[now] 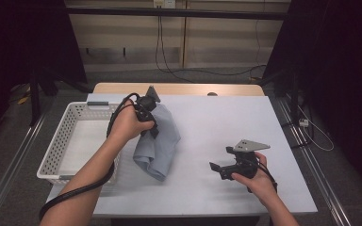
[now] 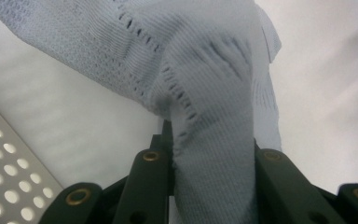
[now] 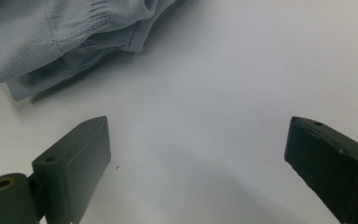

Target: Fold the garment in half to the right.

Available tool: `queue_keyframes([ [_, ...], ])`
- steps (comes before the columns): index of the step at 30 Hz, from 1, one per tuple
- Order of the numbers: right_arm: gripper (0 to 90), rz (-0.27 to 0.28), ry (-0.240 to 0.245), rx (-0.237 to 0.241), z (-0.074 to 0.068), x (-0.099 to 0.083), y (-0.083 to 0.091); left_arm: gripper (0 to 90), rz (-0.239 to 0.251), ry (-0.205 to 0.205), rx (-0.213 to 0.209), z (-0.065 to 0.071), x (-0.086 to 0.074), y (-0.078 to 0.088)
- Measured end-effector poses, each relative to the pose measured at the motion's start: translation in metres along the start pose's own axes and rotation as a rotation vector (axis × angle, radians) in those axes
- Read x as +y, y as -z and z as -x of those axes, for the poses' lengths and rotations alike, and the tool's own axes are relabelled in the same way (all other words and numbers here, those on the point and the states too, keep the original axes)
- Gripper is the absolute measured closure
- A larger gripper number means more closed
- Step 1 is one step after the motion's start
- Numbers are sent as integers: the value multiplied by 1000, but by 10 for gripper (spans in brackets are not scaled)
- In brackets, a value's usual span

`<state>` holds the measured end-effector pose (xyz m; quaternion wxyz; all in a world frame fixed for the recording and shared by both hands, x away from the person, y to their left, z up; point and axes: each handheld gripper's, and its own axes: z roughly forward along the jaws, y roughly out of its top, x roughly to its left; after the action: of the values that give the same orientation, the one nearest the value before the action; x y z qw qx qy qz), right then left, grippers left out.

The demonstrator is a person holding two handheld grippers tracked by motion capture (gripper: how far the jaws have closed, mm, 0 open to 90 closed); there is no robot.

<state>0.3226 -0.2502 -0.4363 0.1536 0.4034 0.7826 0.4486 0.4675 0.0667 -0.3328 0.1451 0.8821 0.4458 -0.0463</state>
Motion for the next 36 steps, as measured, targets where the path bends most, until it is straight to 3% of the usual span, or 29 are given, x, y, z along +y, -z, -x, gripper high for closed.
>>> queue_keyframes([
  [36, 69, 1, 7, 1, 0, 0, 1, 745, -36, -24, 39, 4, 9, 32],
])
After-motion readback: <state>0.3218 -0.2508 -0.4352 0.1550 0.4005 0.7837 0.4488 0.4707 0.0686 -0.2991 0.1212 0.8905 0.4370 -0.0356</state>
